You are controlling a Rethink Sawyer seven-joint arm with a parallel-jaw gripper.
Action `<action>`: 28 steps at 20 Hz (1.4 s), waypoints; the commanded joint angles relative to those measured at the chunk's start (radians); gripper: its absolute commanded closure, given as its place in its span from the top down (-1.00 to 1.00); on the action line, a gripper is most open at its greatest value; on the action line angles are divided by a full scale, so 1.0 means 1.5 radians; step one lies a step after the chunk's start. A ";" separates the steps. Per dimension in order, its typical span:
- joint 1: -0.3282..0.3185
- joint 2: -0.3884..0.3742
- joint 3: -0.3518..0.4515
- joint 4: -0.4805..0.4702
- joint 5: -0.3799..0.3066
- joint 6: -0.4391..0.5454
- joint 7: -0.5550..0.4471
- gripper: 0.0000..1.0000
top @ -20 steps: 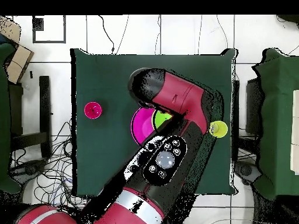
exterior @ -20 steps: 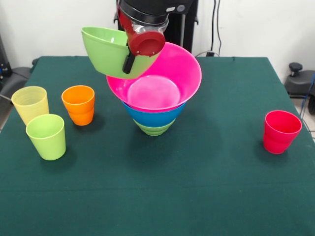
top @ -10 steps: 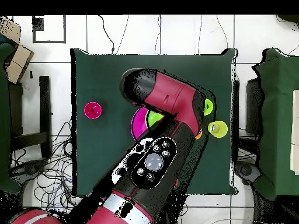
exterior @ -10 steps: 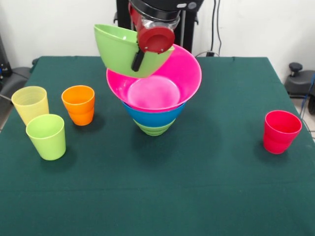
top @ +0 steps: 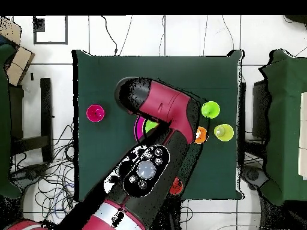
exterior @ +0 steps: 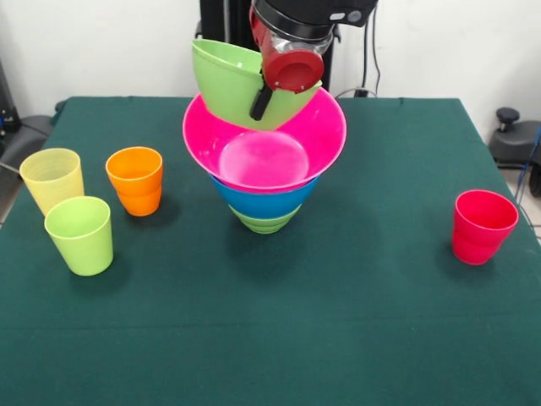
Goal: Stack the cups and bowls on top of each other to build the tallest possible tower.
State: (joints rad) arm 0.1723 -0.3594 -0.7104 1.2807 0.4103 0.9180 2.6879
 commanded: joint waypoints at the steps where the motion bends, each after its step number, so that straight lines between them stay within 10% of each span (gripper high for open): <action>1: 0.003 0.001 0.061 0.057 0.017 -0.044 0.132 -1.00; 28: -0.017 0.000 0.066 0.060 0.015 -0.086 0.117 -1.00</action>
State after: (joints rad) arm 0.1442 -0.3594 -0.7104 1.3142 0.4103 0.8525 2.6881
